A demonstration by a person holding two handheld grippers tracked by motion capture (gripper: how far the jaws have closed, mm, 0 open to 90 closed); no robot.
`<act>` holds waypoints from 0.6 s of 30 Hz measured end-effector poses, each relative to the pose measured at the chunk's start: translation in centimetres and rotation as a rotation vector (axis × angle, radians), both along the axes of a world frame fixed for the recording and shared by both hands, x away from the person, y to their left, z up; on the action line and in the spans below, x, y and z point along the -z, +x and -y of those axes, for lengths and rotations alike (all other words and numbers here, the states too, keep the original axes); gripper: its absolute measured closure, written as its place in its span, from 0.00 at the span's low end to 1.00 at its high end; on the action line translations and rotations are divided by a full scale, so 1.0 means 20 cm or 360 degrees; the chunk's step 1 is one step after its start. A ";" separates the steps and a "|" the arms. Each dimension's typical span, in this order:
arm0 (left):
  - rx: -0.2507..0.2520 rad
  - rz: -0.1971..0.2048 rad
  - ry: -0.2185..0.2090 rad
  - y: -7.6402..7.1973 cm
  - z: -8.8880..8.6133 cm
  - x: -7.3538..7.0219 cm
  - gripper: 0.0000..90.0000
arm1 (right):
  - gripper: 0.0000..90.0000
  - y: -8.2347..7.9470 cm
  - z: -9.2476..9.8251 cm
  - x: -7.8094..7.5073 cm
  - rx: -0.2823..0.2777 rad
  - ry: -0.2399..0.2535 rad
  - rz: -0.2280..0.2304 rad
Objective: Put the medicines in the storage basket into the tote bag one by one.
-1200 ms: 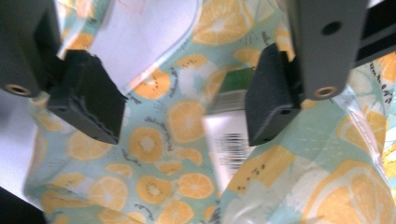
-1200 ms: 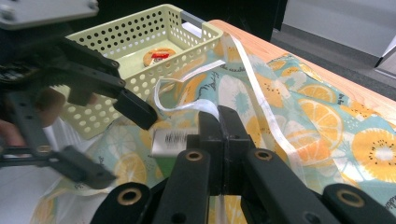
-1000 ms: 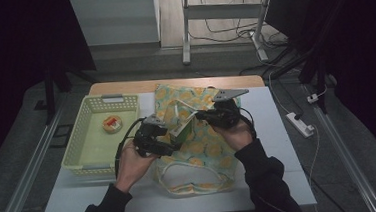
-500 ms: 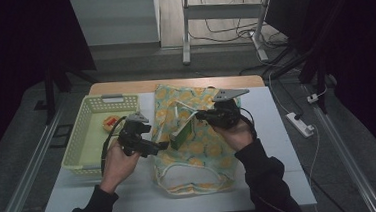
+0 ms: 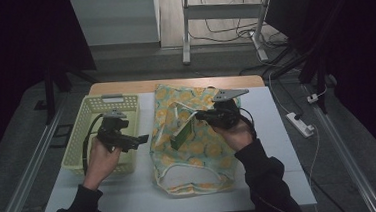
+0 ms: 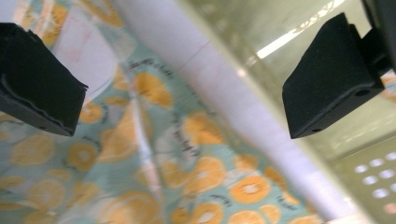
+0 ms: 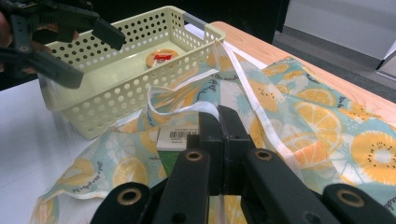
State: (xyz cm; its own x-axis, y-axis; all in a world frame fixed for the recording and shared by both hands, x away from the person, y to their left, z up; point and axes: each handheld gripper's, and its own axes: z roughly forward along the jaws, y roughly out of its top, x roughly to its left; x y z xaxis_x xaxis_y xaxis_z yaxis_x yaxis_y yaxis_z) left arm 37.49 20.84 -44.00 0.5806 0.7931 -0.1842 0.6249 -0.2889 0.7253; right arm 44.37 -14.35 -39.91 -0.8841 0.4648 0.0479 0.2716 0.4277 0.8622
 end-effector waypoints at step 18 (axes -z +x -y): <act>-0.0180 -0.0022 0.0114 0.13 -0.24 0.05 0.00 | 1.00 0.00 0.00 0.00 0.0002 0.0000 0.0000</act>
State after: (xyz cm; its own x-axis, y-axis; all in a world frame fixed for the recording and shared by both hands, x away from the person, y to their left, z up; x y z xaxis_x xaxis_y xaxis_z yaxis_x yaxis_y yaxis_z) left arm 40.15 25.72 -44.95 0.4843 0.8649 -0.1320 0.6660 -0.2667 0.6966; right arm 44.40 -14.39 -39.92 -0.8837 0.4656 0.0479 0.2718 0.4272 0.8623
